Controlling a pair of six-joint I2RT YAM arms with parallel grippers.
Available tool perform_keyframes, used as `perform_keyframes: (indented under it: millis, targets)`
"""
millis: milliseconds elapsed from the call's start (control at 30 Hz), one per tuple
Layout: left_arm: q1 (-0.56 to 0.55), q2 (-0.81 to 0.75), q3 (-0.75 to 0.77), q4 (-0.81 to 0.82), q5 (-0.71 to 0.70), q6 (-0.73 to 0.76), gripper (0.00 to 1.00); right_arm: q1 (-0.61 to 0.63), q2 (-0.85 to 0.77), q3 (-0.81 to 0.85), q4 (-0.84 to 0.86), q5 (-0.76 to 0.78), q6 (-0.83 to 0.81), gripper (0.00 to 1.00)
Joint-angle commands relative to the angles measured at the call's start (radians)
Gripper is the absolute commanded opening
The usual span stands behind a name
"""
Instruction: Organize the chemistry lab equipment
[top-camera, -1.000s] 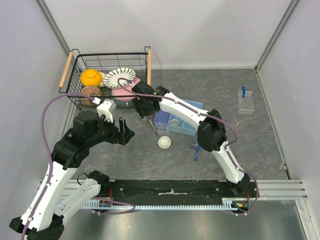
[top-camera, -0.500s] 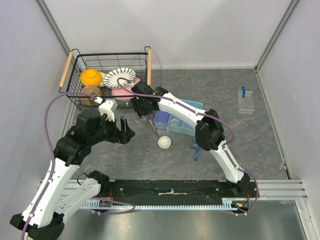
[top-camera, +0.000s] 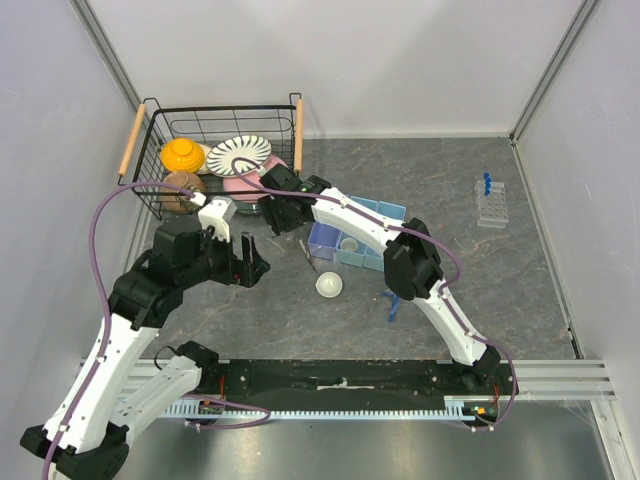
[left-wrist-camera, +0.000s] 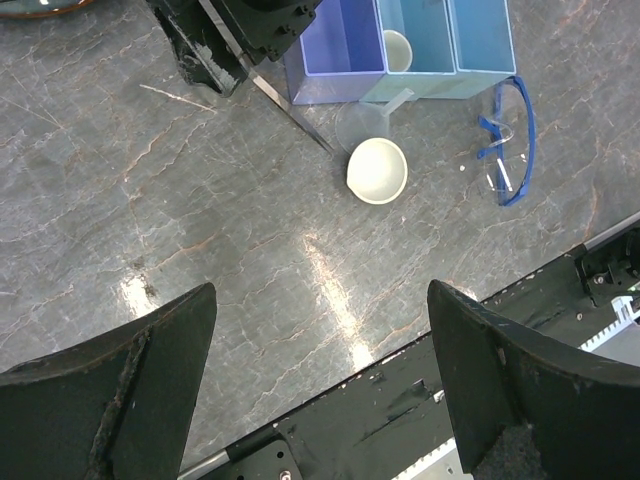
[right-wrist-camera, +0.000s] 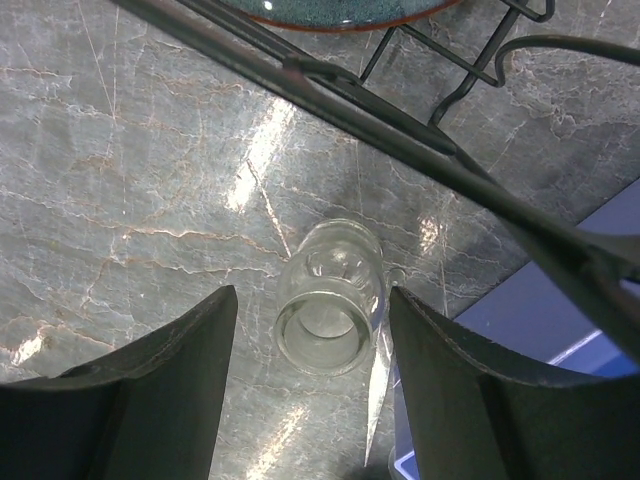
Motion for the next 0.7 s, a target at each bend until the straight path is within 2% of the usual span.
perform_keyframes:
  millis: [0, 233, 667]
  targets:
    - [-0.002, 0.005, 0.033, 0.014, -0.006, 0.038, 0.92, -0.004, 0.019, 0.009, 0.008, 0.018, -0.01, 0.7]
    - [0.0, 0.014, 0.03, 0.025, 0.0, 0.036, 0.92, -0.004, 0.013, -0.043, 0.01, 0.064, -0.033, 0.7]
    - [-0.002, 0.021, 0.024, 0.032, -0.001, 0.036, 0.92, -0.004, 0.025, -0.06, 0.007, 0.051, -0.042, 0.7]
